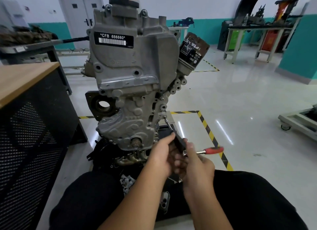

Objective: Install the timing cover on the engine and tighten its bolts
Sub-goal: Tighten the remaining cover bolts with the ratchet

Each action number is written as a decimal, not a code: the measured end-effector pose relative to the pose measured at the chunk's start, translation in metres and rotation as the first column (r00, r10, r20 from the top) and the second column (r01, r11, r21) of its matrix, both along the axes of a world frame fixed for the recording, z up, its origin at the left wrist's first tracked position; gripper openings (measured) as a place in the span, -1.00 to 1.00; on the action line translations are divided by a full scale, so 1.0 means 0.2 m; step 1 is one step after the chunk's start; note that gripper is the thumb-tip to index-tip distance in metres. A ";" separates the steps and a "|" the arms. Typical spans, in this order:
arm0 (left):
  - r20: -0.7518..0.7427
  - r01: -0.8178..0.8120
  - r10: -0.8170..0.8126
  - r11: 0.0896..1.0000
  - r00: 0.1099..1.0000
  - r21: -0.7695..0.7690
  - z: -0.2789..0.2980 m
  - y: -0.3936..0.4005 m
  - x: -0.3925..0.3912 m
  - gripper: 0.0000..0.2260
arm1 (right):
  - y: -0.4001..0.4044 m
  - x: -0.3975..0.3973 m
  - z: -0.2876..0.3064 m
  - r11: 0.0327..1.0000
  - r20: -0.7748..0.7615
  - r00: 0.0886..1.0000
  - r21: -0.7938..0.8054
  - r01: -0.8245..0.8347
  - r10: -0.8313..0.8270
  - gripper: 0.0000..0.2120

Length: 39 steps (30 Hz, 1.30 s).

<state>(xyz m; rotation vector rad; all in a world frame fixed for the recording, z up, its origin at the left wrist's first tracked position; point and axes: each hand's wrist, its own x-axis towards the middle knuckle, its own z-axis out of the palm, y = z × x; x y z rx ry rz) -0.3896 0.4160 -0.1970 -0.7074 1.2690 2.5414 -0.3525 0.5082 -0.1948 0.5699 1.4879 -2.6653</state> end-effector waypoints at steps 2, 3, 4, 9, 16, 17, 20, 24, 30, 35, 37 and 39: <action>0.015 0.006 -0.006 1.000 1.000 0.010 -0.02 0.00 0.01 -0.65 | 0.01 -0.01 0.00 1.000 0.054 0.999 -0.020 0.006 -0.005 -0.77; 0.002 -0.016 0.016 1.000 1.000 -0.011 -0.02 0.00 0.01 -0.68 | 0.00 -0.02 -0.02 0.984 0.016 1.000 0.177 0.019 -0.022 -0.83; -0.023 -0.048 0.047 0.998 0.999 -0.040 -0.03 0.01 0.01 -0.70 | 0.00 -0.02 -0.05 0.919 -0.058 0.997 0.388 0.066 -0.047 -0.91; -0.070 -0.079 0.072 0.992 0.995 -0.095 -0.02 0.01 0.00 -0.74 | -0.03 0.00 -0.08 0.806 -0.168 0.985 0.577 0.129 -0.037 -0.83; -0.102 -0.087 0.083 0.995 0.991 -0.038 0.00 0.01 0.01 -0.93 | 0.02 -0.01 -0.02 0.894 0.051 0.987 0.419 -0.160 0.153 -0.85; -0.117 -0.097 0.092 0.994 0.989 -0.041 -0.01 0.02 0.00 -0.93 | 0.03 -0.01 -0.04 0.761 0.000 0.990 0.640 -0.107 0.139 -0.87; -0.159 -0.117 0.105 0.991 0.982 -0.072 -0.04 0.02 -0.01 -0.89 | 0.00 0.01 -0.04 0.632 -0.164 0.986 0.768 0.104 0.037 -0.78; -0.142 -0.067 0.061 0.997 0.988 -0.041 -0.05 -0.01 0.01 -0.85 | -0.04 0.02 -0.02 0.944 0.044 0.999 0.330 0.006 -0.022 -0.63; -0.194 -0.123 0.119 0.992 0.974 -0.006 -0.04 -0.02 0.02 -0.85 | 0.01 0.03 0.00 0.661 -0.084 0.996 0.749 0.045 0.027 -0.78; -0.096 -0.074 0.074 0.997 0.993 0.006 -0.02 -0.02 0.04 -0.76 | -0.02 0.05 0.05 0.868 -0.012 0.998 0.494 -0.044 0.057 -0.67; -0.043 -0.051 0.052 0.998 0.998 0.032 -0.02 -0.02 0.03 -0.71 | -0.03 0.05 0.08 0.982 0.128 0.989 0.164 -0.094 0.073 -0.63; -0.017 -0.052 0.054 0.994 0.998 0.091 -0.02 -0.01 0.02 -0.75 | -0.03 0.05 0.06 0.969 0.121 0.990 0.227 -0.092 0.065 -0.67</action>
